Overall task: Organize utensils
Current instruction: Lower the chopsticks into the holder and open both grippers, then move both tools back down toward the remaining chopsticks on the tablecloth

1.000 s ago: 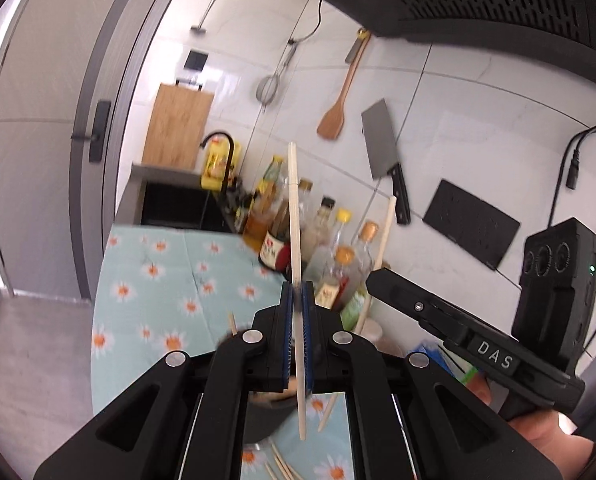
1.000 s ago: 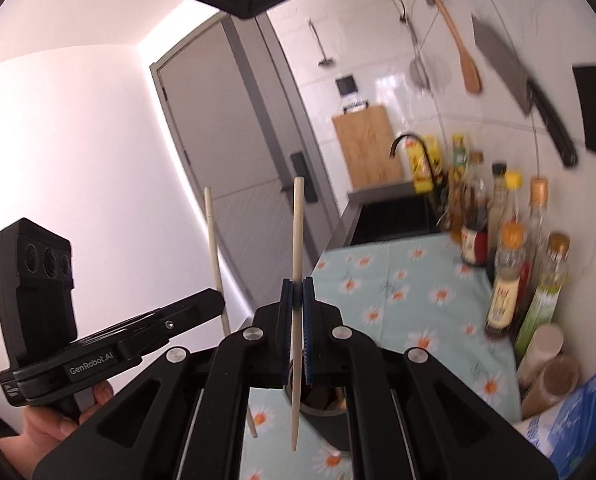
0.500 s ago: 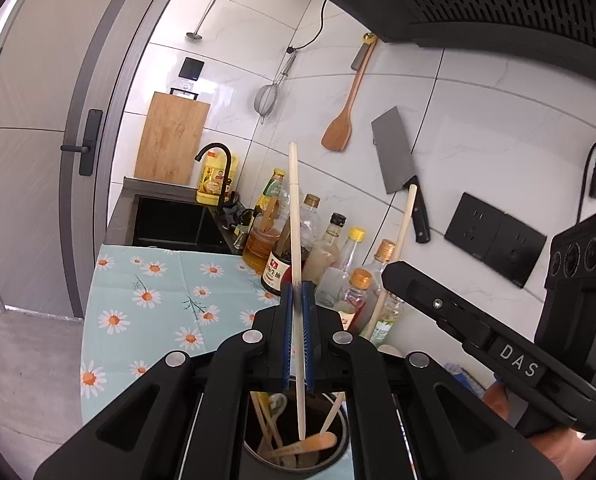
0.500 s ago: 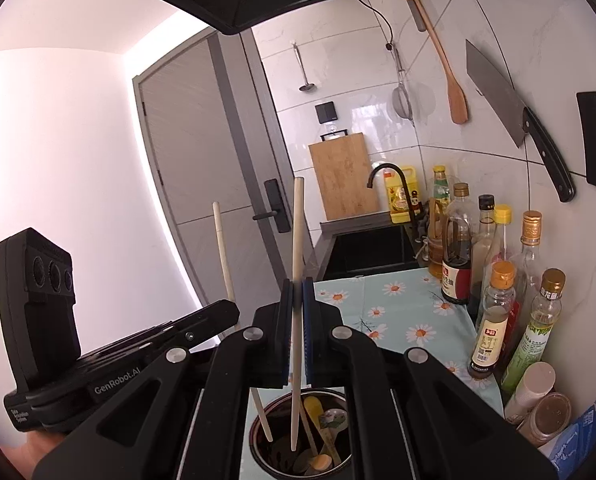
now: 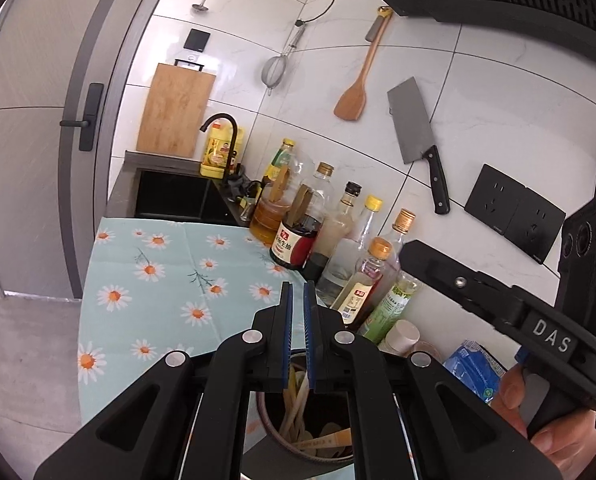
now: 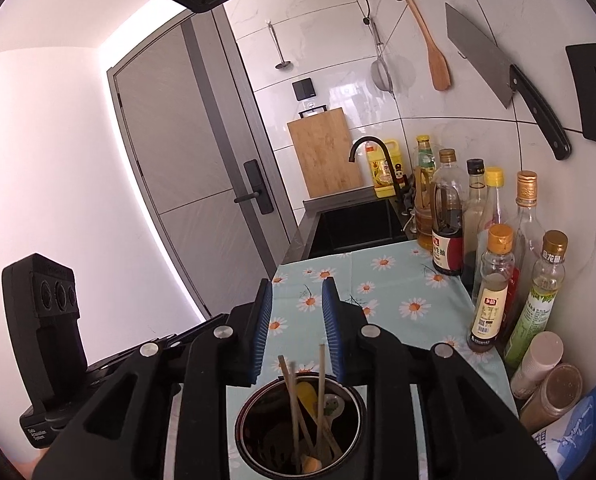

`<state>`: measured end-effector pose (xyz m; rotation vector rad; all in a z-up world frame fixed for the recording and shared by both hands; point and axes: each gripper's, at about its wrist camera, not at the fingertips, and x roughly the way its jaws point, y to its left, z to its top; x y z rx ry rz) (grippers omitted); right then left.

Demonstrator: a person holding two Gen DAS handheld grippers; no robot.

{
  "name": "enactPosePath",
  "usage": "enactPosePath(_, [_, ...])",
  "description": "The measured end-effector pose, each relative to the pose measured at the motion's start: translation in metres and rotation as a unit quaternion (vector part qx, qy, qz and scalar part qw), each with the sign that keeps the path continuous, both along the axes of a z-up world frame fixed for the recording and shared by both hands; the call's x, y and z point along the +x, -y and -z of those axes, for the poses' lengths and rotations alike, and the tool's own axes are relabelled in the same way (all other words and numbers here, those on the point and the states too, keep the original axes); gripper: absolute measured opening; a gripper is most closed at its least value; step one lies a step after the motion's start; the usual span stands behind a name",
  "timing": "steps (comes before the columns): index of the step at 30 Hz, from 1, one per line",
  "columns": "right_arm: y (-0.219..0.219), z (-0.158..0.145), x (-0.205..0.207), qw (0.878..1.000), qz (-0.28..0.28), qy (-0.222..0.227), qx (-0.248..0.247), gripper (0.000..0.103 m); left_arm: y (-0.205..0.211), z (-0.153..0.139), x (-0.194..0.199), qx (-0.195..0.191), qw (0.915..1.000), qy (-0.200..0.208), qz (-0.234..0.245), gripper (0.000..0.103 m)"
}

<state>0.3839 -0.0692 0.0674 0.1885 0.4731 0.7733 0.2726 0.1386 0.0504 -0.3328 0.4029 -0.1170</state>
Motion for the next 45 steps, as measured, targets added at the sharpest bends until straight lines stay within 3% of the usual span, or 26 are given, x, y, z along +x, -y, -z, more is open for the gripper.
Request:
enactPosePath(15, [0.033, -0.006, -0.048, 1.000, 0.019, -0.005, 0.002, 0.048, 0.011, -0.012, -0.047, 0.016, 0.9998, 0.008, -0.008, 0.005])
enactPosePath(20, [0.047, -0.004, -0.062, 0.999, 0.023, -0.022, -0.018, 0.068, 0.019, -0.014, -0.064, 0.026, 0.9997, 0.000, -0.004, 0.006])
enactPosePath(21, [0.050, -0.002, -0.065, 0.999, 0.022, -0.031, -0.027, 0.073, 0.021, -0.014, -0.068, 0.029, 0.9996, -0.002, -0.003, 0.009])
enactPosePath(22, [0.052, 0.000, -0.067, 0.999, 0.018, -0.040, -0.029, 0.074, 0.023, -0.014, -0.071, 0.031, 0.9995, -0.006, -0.002, 0.025])
enactPosePath(24, [0.058, 0.004, -0.070, 0.997, 0.011, -0.065, -0.036, 0.074, 0.025, -0.013, -0.079, 0.027, 0.9995, -0.015, -0.004, 0.038])
enactPosePath(29, [0.073, 0.019, -0.072, 0.990, 0.004, -0.138, -0.043, 0.076, 0.033, -0.006, -0.098, 0.038, 0.9986, -0.038, 0.002, 0.038])
enactPosePath(31, [0.078, 0.023, -0.076, 0.988, 0.005, -0.143, -0.055, 0.077, 0.036, -0.002, -0.105, 0.040, 0.9977, -0.054, 0.005, 0.052])
enactPosePath(33, [0.079, 0.028, -0.077, 0.985, -0.003, -0.153, -0.075, 0.077, 0.038, 0.004, -0.113, 0.035, 0.9969, -0.070, 0.012, 0.060])
enactPosePath(38, [0.077, 0.051, -0.079, 0.970, -0.028, -0.211, -0.119, 0.077, 0.042, 0.023, -0.127, 0.020, 0.9934, -0.109, 0.031, 0.061])
enactPosePath(45, [0.064, 0.078, -0.091, 0.952, -0.078, -0.242, -0.172, 0.077, 0.051, 0.057, -0.138, 0.002, 0.9848, -0.168, 0.043, 0.061])
